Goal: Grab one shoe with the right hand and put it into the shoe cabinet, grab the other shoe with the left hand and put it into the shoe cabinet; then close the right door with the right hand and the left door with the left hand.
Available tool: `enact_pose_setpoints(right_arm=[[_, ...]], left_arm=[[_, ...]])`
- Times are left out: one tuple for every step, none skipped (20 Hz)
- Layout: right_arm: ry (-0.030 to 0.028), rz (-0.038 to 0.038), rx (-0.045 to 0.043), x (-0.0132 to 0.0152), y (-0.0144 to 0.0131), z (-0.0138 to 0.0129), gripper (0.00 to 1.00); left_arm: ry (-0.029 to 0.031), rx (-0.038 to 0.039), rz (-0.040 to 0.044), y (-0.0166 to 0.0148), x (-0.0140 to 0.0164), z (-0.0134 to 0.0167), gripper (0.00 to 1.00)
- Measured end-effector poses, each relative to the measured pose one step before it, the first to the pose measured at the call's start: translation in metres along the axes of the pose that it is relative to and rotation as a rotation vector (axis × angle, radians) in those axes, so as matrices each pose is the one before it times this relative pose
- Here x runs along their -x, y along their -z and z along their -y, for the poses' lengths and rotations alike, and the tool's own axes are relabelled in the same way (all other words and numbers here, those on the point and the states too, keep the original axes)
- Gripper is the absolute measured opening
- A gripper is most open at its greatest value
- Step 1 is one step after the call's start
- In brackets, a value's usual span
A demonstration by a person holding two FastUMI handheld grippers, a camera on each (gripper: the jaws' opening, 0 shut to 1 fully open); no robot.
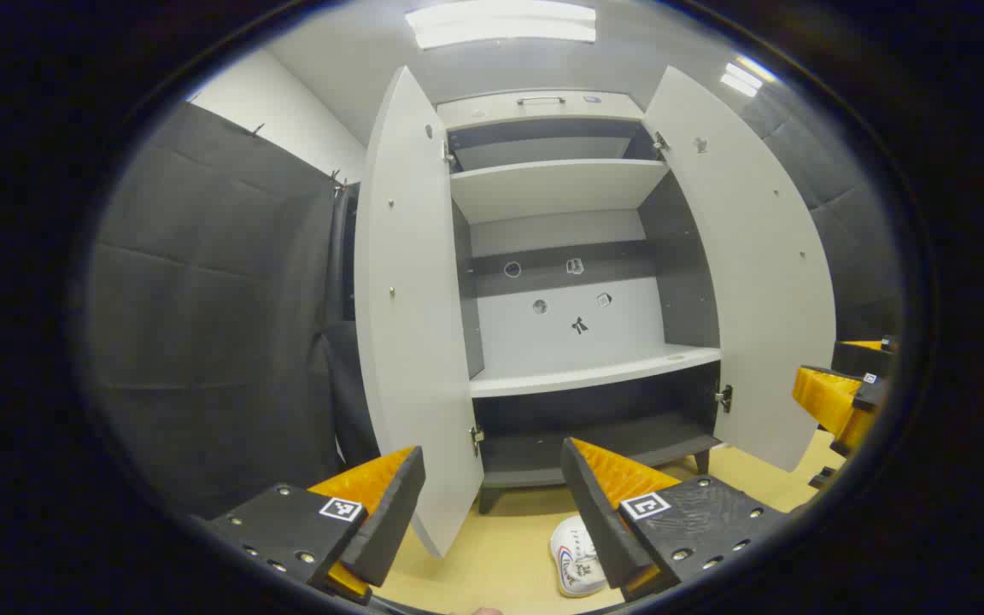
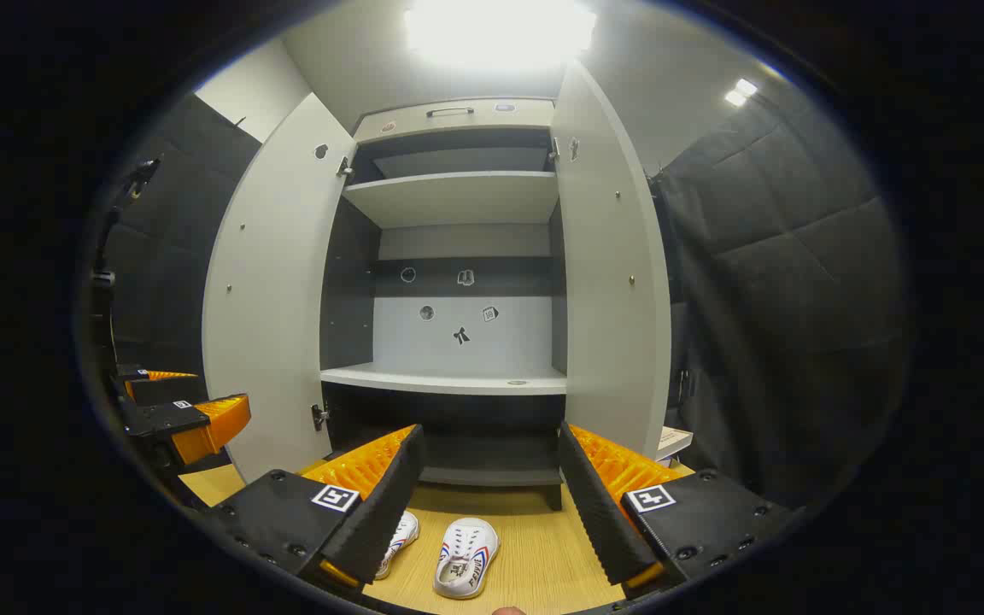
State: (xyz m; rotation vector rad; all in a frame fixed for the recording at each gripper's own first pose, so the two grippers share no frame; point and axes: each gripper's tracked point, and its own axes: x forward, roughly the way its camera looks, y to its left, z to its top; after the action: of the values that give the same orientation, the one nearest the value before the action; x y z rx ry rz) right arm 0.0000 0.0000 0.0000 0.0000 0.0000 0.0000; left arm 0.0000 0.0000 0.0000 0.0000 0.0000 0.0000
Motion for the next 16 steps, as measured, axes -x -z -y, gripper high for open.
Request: enact_pose_setpoints(right_arm=[[0.0016, 0.00133, -0.00278, 0.00052, -0.0001, 0.00006, 0.96], [0.00128, -0.00149, 0.00034, 0.00007, -0.00025, -0.00013, 0.98], [0.00223, -0.00202, 0.00197, -0.00016, 0.00031, 0.00122, 0.98], [0.00206, -0.00306, 0.00126, 0.00011, 0.00055, 0.0007, 0.98], [0.00229, -0.00246, -0.00053, 0.00108, 0.00057, 0.00055, 0.98], [0.0019, -0.00143, -0.00226, 0.00054, -0.00007, 0.00042, 0.98], [0.00154, -0.00097, -0.00209, -0.00029, -0.00011, 0.0001, 0.98], [0.00217, 0.00043, -0.00089, -0.00007, -0.00037, 0.00029, 0.98], [0.0021, -0.0007, -0.00003, 0.00006, 0.00065, 0.0005, 0.98], [0.00283, -0.00031, -0.00023, -0.00067, -0.0005, 0.00069, 0.98], [0.00224, -0.00017, -0.00068, 0.00015, 0.00031, 0.00023, 0.98], [0.00267, -0.00098, -0.0014, -0.00002, -0.00016, 0.00061, 0.97], [0.00243, -0.00024, -0.00199, 0.00058, 0.00004, 0.00066, 0.98], [0.00165, 0.00015, -0.00047, 0.00057, -0.00041, -0.00008, 0.98], [0.00197, -0.00016, 0.00075, 0.0001, 0.00043, 0.00097, 0.98], [0.00036, -0.00083, 0.00174, 0.00027, -0.00048, 0.00023, 0.98]], left_arm=[[0.00239, -0.00154, 0.00342, -0.00201, -0.00018, 0.00023, 0.94], [0.00118, 0.00021, 0.00259, -0.00054, 0.00031, 0.00038, 0.92], [0.00106, 0.00115, -0.00009, -0.00063, -0.00048, 0.00016, 0.92], [0.00122, 0.00067, 0.00066, 0.00065, 0.00001, 0.00016, 0.92], [0.00142, -0.00092, 0.00215, -0.00118, 0.0004, 0.00028, 0.92], [0.00009, -0.00197, 0.00291, -0.00077, -0.00004, -0.00007, 0.92], [0.00076, -0.00303, 0.00227, -0.00059, 0.00031, 0.00005, 0.92], [0.00042, -0.00351, 0.00211, -0.00068, 0.00007, 0.00021, 0.93], [0.00153, -0.00253, 0.001, -0.00116, 0.00029, 0.00044, 0.93], [-0.00042, -0.00197, 0.00087, 0.00105, 0.00019, -0.00034, 0.93], [-0.00096, -0.00038, 0.00013, -0.00083, -0.00029, -0.00074, 0.93], [-0.00059, 0.00122, -0.00037, 0.00047, 0.00078, -0.00007, 0.93], [-0.00063, 0.00201, 0.0004, -0.00101, 0.00065, -0.00029, 0.93], [-0.0004, 0.00077, 0.00184, -0.00022, 0.00045, -0.0003, 0.93], [-0.00041, -0.0011, 0.00087, -0.00101, -0.00026, -0.00047, 0.93], [0.0016, -0.00073, 0.00192, -0.0006, 0.00056, 0.00004, 0.94]])
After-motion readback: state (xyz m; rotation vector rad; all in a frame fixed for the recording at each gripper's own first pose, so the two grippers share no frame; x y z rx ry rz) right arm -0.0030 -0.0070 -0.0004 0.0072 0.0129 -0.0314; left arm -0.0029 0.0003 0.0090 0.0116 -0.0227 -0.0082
